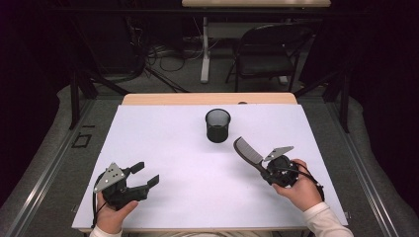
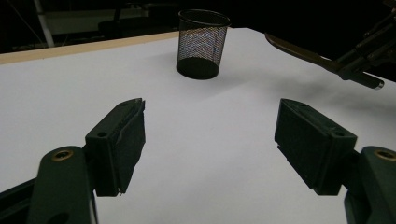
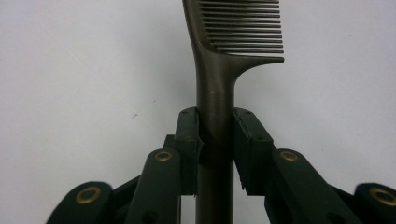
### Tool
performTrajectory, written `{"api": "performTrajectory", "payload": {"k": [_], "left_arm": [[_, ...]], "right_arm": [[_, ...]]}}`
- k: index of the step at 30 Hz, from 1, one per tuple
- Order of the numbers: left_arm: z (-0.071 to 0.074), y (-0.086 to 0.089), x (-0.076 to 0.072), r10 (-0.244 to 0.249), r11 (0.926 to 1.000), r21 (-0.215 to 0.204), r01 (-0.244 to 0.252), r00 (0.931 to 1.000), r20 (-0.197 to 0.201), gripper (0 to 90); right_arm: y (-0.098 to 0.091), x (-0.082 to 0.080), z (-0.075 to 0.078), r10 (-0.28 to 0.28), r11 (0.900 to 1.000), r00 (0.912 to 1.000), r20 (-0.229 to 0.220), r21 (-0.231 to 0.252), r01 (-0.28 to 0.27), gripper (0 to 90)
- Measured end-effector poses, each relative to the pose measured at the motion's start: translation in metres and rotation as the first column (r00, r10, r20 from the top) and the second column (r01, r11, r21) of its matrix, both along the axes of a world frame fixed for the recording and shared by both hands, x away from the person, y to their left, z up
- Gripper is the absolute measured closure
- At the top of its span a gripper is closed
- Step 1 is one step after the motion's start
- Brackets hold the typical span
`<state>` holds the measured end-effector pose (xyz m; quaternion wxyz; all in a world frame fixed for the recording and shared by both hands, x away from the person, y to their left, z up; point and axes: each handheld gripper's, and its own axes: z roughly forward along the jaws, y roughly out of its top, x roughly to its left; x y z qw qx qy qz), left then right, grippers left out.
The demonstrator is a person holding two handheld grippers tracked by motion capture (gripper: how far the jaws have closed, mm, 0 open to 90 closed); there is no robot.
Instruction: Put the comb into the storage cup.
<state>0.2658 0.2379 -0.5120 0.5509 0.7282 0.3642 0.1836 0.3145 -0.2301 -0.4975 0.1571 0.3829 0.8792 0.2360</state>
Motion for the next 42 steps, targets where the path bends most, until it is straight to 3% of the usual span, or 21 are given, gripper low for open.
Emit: {"api": "performTrajectory", "payload": {"k": [9, 19, 24, 28, 31, 42], "left_arm": [[0.002, 0.002, 0.001, 0.014, 0.9998, -0.01, -0.014, 0.9999, -0.005, 24.8], [0.004, 0.005, 0.004, 0.026, 0.9995, -0.019, -0.027, 0.9994, -0.024, 25.8], [0.006, 0.004, 0.006, 0.03, 0.9995, -0.003, -0.03, 0.9992, -0.025, 26.3], [0.008, 0.005, 0.008, 0.048, 0.9988, -0.001, -0.048, 0.9983, -0.033, 26.9], [0.01, 0.006, 0.01, 0.057, 0.9983, -0.007, -0.057, 0.9975, -0.042, 27.0], [0.025, -0.004, 0.02, 0.037, 0.9993, -0.001, -0.037, 0.9983, -0.044, 28.9]], "right_arm": [[0.006, -0.007, 0.006, -0.008, 0.9984, 0.9986, 0.053, 0.056, 0.005, 72.9], [0.023, -0.016, 0.008, 0.02, 0.9954, 0.9933, 0.114, 0.091, -0.03, 72.9], [0.033, -0.016, 0.01, 0.03, 0.9915, 0.9895, 0.141, 0.121, -0.047, 72.9], [0.042, -0.015, 0.012, 0.039, 0.9909, 0.9839, 0.174, 0.12, -0.061, 73.0], [0.045, -0.014, 0.014, 0.039, 0.9867, 0.9791, 0.2, 0.147, -0.069, 73.0], [0.058, -0.014, 0.016, 0.046, 0.9762, 0.9591, 0.279, 0.191, -0.102, 73.0]]}}
